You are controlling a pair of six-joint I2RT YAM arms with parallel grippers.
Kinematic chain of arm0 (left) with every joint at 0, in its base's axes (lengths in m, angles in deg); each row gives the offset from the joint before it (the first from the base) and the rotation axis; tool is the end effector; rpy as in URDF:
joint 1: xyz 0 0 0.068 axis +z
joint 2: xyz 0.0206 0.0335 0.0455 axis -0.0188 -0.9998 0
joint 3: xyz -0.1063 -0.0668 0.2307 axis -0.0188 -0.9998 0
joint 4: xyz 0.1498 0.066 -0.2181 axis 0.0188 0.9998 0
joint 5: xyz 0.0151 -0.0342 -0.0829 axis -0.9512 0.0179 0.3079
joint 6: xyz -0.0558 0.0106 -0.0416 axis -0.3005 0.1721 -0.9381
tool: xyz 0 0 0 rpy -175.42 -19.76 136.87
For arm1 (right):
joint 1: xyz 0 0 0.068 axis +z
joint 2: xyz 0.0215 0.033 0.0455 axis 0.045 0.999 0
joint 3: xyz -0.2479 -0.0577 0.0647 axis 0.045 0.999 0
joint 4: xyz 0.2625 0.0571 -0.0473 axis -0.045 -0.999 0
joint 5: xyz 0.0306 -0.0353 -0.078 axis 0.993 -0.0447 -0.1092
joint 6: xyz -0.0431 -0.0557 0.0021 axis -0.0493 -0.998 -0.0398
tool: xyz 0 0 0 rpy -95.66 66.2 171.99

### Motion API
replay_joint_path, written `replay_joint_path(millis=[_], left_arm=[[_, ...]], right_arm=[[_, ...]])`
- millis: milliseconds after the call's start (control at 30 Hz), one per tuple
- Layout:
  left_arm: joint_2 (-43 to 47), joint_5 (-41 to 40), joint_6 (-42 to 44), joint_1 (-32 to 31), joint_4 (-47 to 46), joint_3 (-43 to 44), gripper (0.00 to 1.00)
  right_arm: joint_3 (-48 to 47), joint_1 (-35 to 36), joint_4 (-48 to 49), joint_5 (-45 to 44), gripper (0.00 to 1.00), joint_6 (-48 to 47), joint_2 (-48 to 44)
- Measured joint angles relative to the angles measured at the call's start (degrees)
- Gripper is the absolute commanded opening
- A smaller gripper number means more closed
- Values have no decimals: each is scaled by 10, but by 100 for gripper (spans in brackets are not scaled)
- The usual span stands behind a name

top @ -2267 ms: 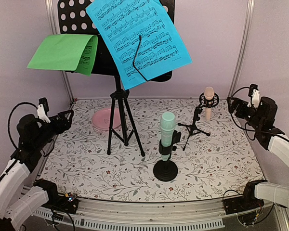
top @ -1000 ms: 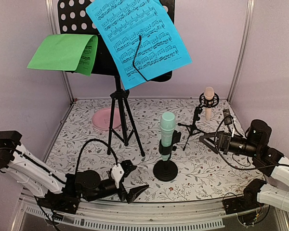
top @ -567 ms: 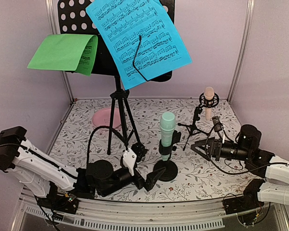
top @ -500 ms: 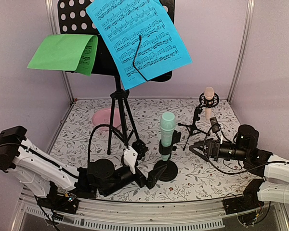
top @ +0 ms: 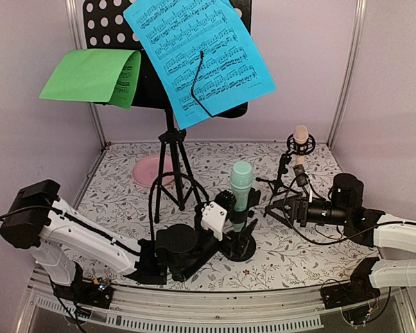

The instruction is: Pack up the instrument practice props

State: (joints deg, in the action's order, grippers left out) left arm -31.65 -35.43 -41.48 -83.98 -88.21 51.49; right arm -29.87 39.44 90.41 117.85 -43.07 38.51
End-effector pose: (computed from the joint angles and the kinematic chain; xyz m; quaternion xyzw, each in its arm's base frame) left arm 0.0733 -0.3752 0.2105 0.2314 0.6677 -0.2528 0.6609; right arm 0.1730 0.1660 0.1999 -0.2078 0.7517 0.4956 0.3822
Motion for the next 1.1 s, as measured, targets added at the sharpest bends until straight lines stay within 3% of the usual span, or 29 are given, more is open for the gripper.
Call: replay_joint_path(millis=[233, 433, 600, 700, 1100], left_arm=[[-32, -18, 11, 7, -9, 20, 79], [-37, -4, 9, 19, -30, 20, 76], [-42, 7, 17, 21, -59, 16, 61], [-41, 12, 27, 21, -76, 7, 52], [41, 122, 33, 52, -100, -100, 46]], right_arm=[[-96, 0, -57, -23, 99, -12, 20], [-162, 0, -110, -73, 99, -35, 21], [-162, 0, -114, -89, 99, -90, 20], [-154, 0, -109, -78, 99, -121, 12], [-78, 0, 6, 65, 99, -183, -10]])
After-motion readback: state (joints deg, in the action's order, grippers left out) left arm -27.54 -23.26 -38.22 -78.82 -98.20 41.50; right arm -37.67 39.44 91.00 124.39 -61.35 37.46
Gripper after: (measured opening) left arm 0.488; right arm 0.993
